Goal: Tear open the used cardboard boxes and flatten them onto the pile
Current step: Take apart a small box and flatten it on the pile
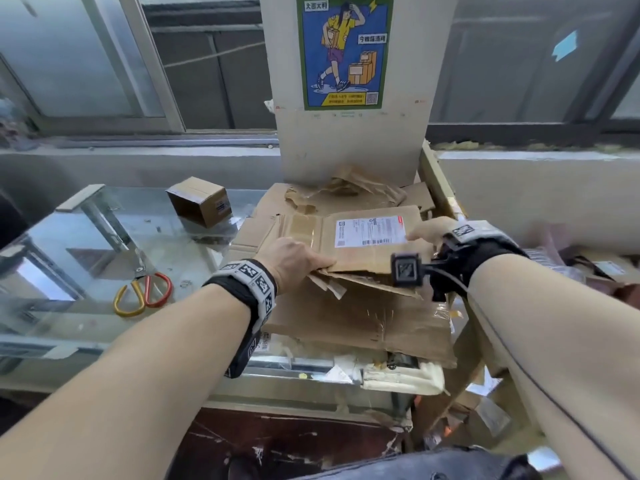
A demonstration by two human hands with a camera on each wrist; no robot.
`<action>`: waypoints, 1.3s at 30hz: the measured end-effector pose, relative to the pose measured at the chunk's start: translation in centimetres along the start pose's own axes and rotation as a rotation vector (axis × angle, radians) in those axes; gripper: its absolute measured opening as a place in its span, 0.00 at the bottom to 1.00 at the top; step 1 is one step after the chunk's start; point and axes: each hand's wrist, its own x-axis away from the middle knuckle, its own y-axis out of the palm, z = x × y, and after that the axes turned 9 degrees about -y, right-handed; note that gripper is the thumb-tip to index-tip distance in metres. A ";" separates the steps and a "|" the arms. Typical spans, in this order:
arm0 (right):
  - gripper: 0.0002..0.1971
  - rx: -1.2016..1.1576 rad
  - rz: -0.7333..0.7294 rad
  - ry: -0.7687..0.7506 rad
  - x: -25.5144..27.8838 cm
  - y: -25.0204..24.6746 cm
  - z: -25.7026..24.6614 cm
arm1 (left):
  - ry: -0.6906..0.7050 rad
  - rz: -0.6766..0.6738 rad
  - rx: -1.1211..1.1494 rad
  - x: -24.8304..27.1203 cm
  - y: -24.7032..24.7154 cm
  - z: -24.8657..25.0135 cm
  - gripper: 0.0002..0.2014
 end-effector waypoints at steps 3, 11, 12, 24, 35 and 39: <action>0.33 0.074 0.096 0.117 -1.1 1.5 -1.5 | 0.049 -0.073 0.033 0.6 0.0 0.4 0.25; 0.34 0.444 -0.187 -0.261 -1.0 6.4 -6.1 | 0.088 -0.249 0.092 1.9 2.1 1.2 0.16; 0.34 0.466 -0.215 -0.255 -1.0 6.8 -6.2 | 0.076 -0.263 0.086 1.9 2.0 1.3 0.16; 0.33 0.433 -0.434 -0.225 -4.4 6.5 -6.0 | -0.849 -0.240 0.593 -2.7 1.2 -3.2 0.32; 0.50 0.554 -0.256 -0.129 -3.4 5.7 -5.2 | -1.050 -0.330 1.546 -6.7 2.5 -5.6 0.22; 0.52 0.622 -0.205 -0.125 -3.5 4.9 -6.1 | -0.802 -0.381 1.708 -7.4 0.0 -6.5 0.07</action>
